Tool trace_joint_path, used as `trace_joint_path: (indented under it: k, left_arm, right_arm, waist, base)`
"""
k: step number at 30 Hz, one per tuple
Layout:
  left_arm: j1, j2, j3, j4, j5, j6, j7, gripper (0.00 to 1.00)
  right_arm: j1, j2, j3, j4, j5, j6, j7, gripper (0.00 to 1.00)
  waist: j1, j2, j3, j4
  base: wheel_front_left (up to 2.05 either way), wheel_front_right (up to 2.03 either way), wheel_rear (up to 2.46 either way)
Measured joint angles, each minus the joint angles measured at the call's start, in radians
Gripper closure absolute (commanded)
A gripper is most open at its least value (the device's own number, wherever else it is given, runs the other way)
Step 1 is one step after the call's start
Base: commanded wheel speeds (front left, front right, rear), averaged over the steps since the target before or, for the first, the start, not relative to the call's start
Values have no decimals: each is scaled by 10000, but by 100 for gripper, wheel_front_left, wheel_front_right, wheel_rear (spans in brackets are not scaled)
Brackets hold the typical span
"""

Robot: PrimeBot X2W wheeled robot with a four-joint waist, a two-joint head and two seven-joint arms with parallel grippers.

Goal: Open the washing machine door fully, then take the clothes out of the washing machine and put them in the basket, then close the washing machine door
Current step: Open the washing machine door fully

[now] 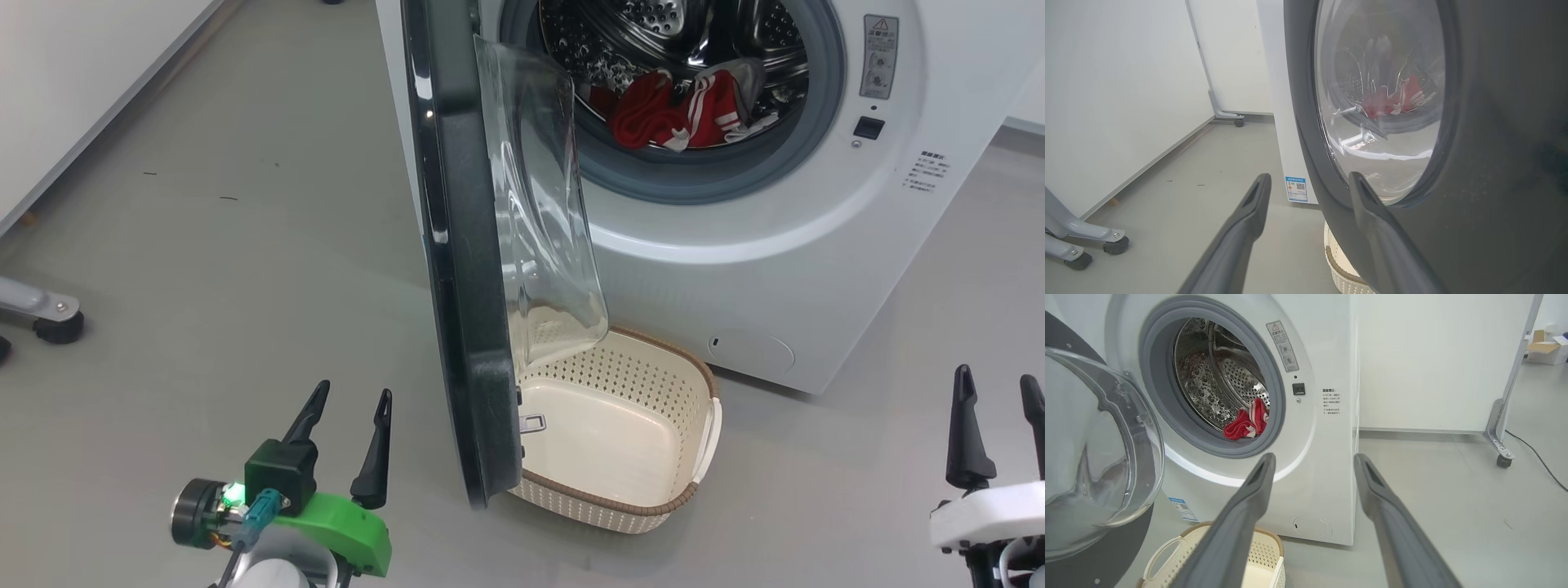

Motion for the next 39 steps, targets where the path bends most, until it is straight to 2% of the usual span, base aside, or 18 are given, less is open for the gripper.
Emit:
trace_joint_path:
  k: [5, 9, 13, 21, 28, 39]
  left_arm:
    - [0, 6, 8, 21, 0, 0, 0, 0]
    - [0, 29, 58, 33, 0, 0, 0, 0]
    - [1, 67, 75, 48, 0, 0, 0, 0]
    - [3, 75, 111, 48, -2, 0, 0, 0]
    - [2, 75, 165, 71, -29, 0, 0, 0]
    - [3, 71, 169, 98, -33, 2, 0, 0]
  right_arm:
    - [218, -111, 186, -190, -1062, -487, 153, 0]
    - [317, -90, 265, -502, -1820, -562, 219, 0]
    - [613, 226, 270, -740, -2215, -640, 272, 0]
    - [1235, 1152, 84, -1371, -2830, -652, 274, 0]
    - [1753, 1712, 178, -1544, -3208, -662, 274, 0]
    - [1994, 2121, 63, -1783, -3593, -663, 274, 0]
  waist:
    - [0, 0, -9, -6]
    - [0, 0, -34, -25]
    - [0, 0, -72, -66]
    - [0, 0, -19, -168]
    - [0, 0, -4, -232]
    - [0, 0, -6, -279]
  base:
    - [0, 0, 0]
    - [0, 0, 0]
    - [0, 0, 0]
    - [0, 0, 0]
    - [0, 0, 0]
    - [0, 0, 0]
